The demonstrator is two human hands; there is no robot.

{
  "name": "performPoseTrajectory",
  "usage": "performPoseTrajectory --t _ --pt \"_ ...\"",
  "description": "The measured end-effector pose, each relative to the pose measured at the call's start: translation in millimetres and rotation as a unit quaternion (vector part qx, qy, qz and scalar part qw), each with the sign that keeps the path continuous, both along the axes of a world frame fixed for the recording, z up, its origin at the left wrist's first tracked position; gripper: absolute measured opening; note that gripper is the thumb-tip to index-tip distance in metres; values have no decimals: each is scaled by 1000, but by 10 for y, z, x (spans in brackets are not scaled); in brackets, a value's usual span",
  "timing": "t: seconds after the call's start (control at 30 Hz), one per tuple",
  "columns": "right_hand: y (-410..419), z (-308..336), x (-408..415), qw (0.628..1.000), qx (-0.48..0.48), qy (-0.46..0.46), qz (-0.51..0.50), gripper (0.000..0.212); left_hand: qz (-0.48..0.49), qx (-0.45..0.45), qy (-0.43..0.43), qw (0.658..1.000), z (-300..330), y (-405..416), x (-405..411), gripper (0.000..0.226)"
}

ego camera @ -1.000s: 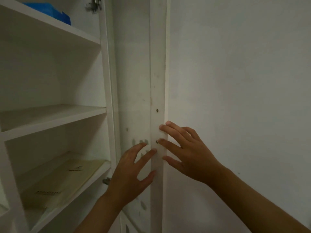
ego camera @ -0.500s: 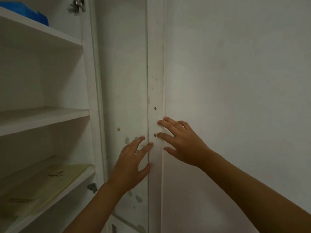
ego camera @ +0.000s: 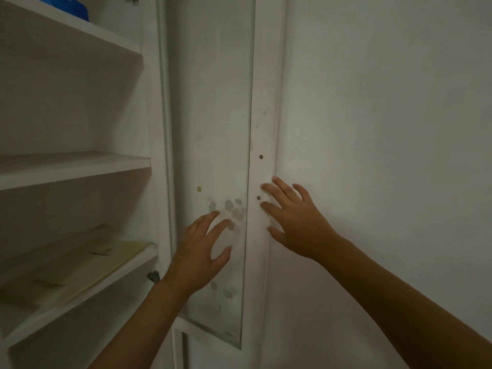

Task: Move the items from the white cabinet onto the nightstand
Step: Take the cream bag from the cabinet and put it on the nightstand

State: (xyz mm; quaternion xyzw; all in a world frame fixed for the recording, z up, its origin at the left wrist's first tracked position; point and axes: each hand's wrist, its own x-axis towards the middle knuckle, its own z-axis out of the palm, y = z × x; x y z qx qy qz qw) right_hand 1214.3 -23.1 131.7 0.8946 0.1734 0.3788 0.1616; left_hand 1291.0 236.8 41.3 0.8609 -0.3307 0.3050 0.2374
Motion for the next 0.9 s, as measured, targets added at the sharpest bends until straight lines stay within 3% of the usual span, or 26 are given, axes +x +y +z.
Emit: performPoseTrajectory --t 0.13,0.4,0.9 --pt "191 -211 -12 1000 10 -12 24 52 30 -3 23 999 -90 213 -76 61" --pt "792 -689 415 989 62 65 119 49 99 -4 69 993 -447 1041 -106 61" --pt "2476 -1283 1298 943 159 199 214 47 281 65 155 945 -822 2598 162 78"
